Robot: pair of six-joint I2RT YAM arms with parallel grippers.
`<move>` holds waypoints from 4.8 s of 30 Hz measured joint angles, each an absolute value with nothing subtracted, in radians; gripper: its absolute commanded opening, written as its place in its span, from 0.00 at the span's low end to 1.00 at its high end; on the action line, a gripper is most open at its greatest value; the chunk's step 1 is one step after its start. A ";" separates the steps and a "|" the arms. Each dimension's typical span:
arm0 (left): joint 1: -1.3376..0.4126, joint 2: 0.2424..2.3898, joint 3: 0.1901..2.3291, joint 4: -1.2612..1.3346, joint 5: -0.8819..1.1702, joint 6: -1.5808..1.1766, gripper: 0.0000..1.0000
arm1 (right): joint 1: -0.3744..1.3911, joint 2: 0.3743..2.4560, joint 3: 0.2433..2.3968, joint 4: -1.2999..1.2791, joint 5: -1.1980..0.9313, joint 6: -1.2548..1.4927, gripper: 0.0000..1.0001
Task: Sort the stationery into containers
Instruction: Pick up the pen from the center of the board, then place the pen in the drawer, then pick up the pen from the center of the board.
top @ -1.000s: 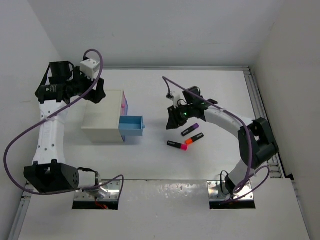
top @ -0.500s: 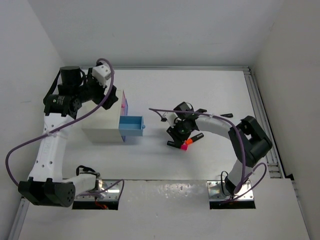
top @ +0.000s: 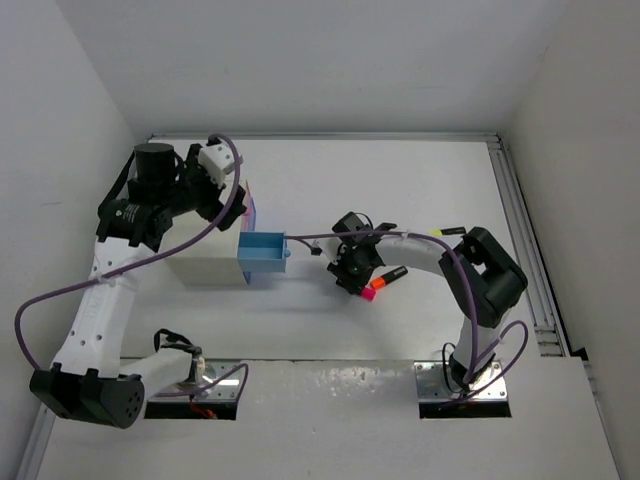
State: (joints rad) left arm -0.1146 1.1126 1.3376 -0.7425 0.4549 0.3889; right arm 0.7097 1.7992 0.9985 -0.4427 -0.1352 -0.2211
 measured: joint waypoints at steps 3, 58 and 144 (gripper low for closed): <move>-0.149 1.095 1.323 -0.747 0.466 0.428 0.86 | 0.707 1.803 1.005 -0.449 -0.137 -0.221 0.07; -1.068 1.511 1.359 -0.873 0.300 0.985 0.41 | 0.480 1.784 1.008 -0.321 -1.205 0.762 0.00; -0.320 1.522 1.584 -1.016 0.570 0.805 0.69 | 0.183 1.922 1.424 -0.918 -0.385 -0.403 0.46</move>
